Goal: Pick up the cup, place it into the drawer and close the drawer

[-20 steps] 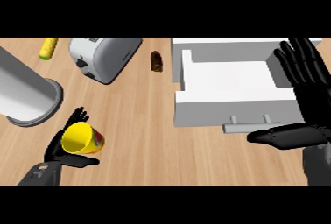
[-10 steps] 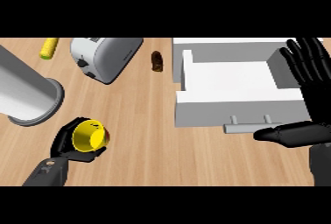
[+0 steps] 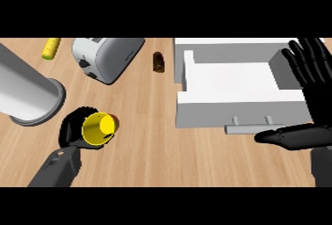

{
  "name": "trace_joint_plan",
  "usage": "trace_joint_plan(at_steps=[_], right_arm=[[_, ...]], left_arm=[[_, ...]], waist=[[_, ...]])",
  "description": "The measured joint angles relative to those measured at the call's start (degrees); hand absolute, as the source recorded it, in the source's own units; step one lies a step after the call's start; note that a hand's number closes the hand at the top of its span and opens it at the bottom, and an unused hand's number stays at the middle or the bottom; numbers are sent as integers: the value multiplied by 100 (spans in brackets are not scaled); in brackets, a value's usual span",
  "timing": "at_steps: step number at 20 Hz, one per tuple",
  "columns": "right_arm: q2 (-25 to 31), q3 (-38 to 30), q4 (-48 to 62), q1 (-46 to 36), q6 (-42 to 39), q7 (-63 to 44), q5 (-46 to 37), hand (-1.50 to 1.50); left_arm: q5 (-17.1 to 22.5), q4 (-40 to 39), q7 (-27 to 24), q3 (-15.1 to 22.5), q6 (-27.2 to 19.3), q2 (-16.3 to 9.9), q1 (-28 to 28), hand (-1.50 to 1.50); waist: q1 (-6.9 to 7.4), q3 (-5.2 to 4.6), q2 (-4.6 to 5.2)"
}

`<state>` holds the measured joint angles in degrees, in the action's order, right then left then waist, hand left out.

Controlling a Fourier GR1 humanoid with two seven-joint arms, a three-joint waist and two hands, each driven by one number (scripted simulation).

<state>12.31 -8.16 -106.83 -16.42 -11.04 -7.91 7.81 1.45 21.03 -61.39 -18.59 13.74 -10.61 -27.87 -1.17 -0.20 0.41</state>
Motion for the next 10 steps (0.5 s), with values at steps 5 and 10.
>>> trace_joint_plan(at_steps=[5,10], right_arm=[[2,0,-129,130,-13,-72,15,-150],[24,-31,13,124,-21,24,-62,-150]], left_arm=[[160,335,121,-73,-208,221,-298,150],[162,938,563,134,-420,489,-831,150]], waist=[[44,11,-27],[98,20,-49]])
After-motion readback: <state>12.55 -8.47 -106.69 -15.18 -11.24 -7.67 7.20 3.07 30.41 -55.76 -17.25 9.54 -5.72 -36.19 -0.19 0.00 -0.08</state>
